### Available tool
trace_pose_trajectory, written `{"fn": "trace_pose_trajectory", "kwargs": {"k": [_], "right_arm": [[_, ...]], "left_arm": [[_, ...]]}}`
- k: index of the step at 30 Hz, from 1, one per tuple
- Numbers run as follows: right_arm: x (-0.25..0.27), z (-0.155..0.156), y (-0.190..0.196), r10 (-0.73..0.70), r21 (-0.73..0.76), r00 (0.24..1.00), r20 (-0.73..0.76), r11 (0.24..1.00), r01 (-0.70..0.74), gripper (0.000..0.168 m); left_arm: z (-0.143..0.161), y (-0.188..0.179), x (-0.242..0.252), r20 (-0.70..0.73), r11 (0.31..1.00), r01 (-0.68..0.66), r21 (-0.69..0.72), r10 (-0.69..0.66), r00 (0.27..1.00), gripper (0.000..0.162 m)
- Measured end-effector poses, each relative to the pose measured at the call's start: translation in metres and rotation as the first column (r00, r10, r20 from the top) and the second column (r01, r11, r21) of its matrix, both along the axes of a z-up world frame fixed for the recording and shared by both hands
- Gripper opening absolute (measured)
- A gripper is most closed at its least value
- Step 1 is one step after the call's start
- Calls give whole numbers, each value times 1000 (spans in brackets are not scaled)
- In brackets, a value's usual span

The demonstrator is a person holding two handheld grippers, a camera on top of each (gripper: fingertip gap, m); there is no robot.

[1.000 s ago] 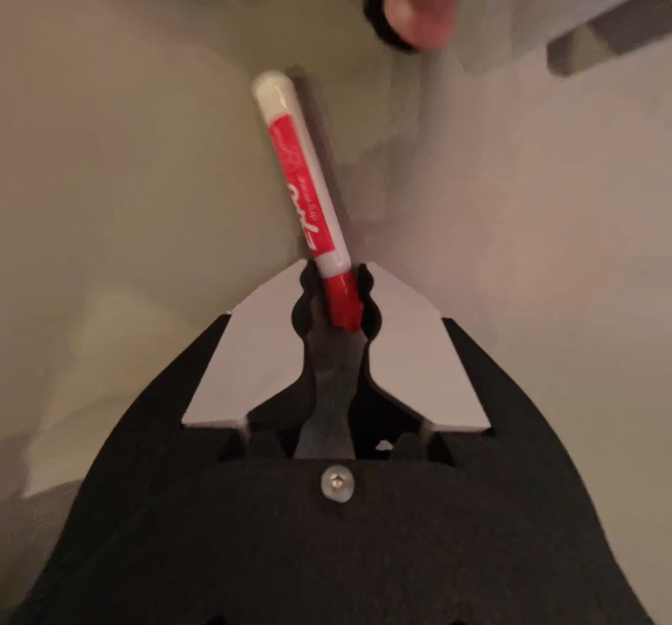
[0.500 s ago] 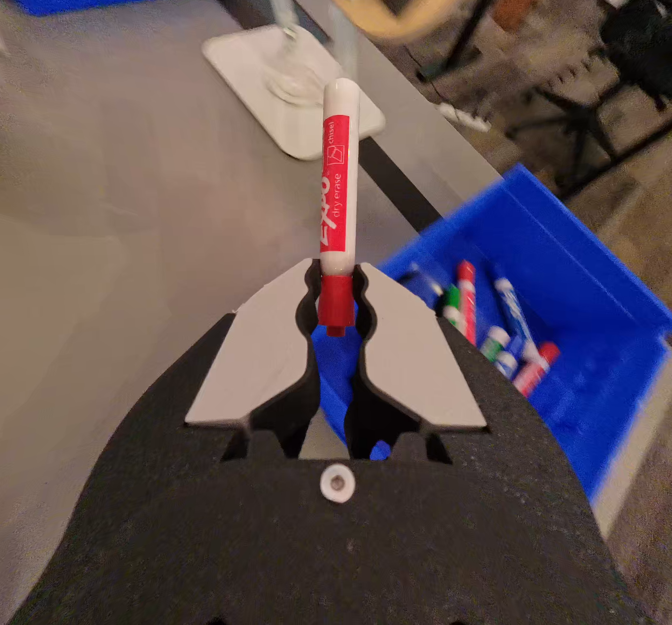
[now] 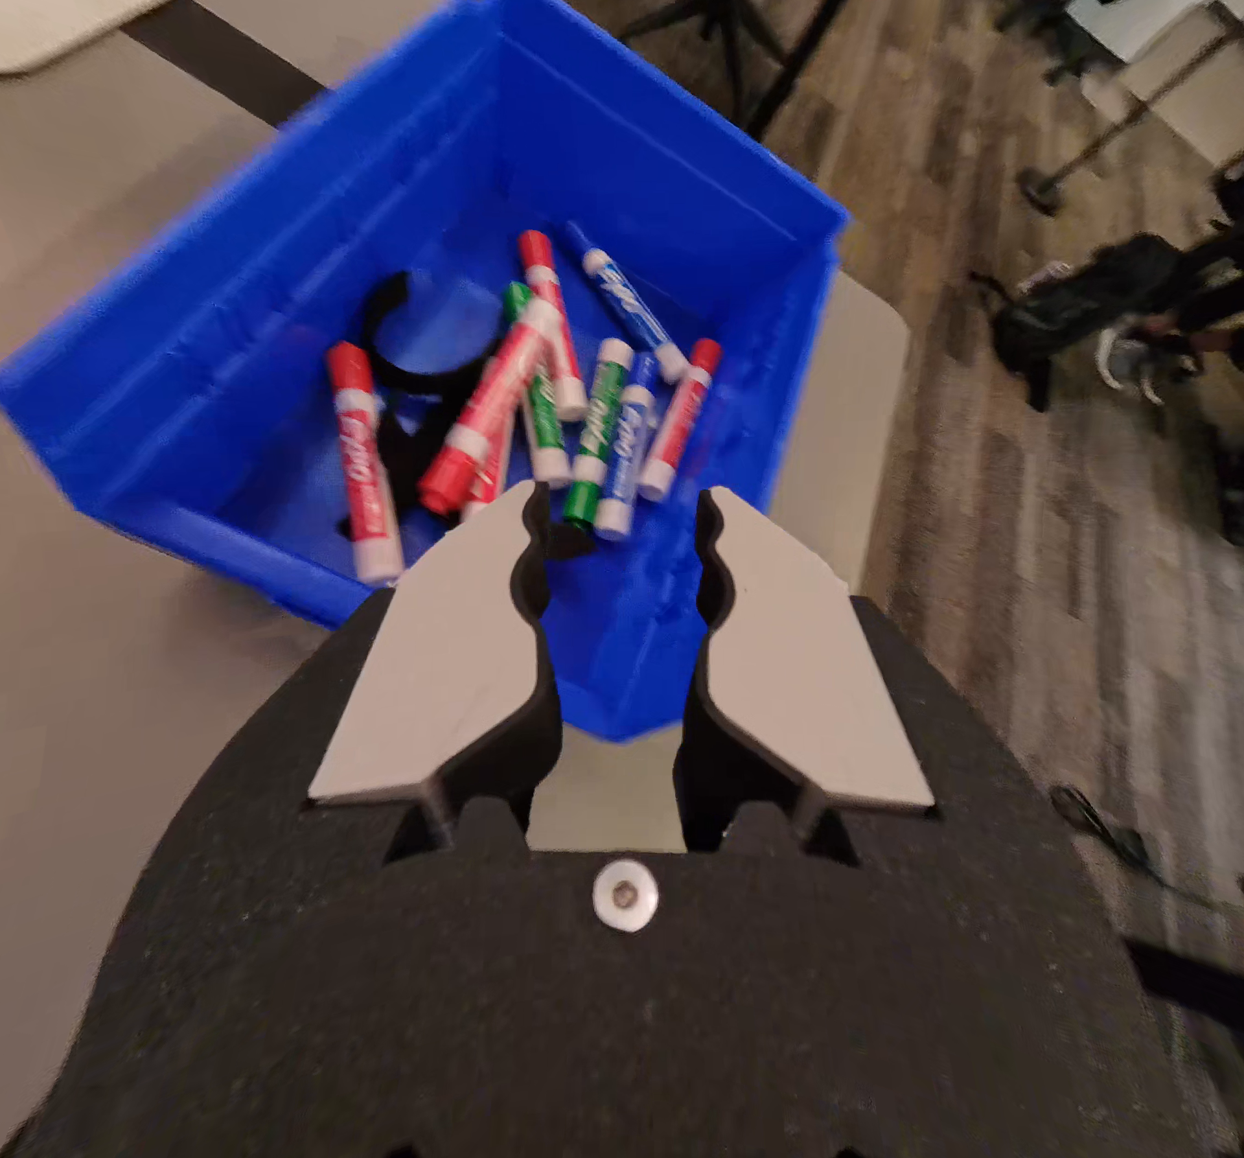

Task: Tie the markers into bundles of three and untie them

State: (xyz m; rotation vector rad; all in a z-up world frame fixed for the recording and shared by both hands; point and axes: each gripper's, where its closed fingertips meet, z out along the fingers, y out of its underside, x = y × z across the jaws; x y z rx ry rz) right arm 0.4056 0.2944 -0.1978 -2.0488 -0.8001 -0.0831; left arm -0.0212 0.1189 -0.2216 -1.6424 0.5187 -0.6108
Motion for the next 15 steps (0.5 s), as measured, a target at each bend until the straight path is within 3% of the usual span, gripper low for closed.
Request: {"fn": "trace_pose_trajectory", "kwargs": {"k": [3, 5, 7, 10, 13, 15], "right_arm": [[37, -9, 1, -101, -6, 995, -1, 995, 101, 48], [54, -20, 2, -154, -36, 988, -19, 988, 153, 54], [60, -30, 4, -174, -75, 981, -90, 983, 168, 54], [63, -46, 9, -190, -149, 967, -170, 975, 166, 53], [49, -56, 12, -145, -202, 963, -226, 974, 99, 45], [42, -64, 13, -121, -243, 966, -230, 968, 63, 38]], "left_arm": [[23, -4, -41, -39, 988, -144, 59, 147, 988, 41], [37, -5, -89, -107, 942, -323, 91, 332, 937, 50], [51, -16, -156, -178, 829, -544, 132, 560, 809, 58], [64, -42, -256, -134, 632, -763, 134, 775, 618, 71], [48, -58, -342, -126, 486, -873, 39, 869, 478, 78], [18, -54, -384, -230, 452, -889, -75, 860, 456, 87]]}}
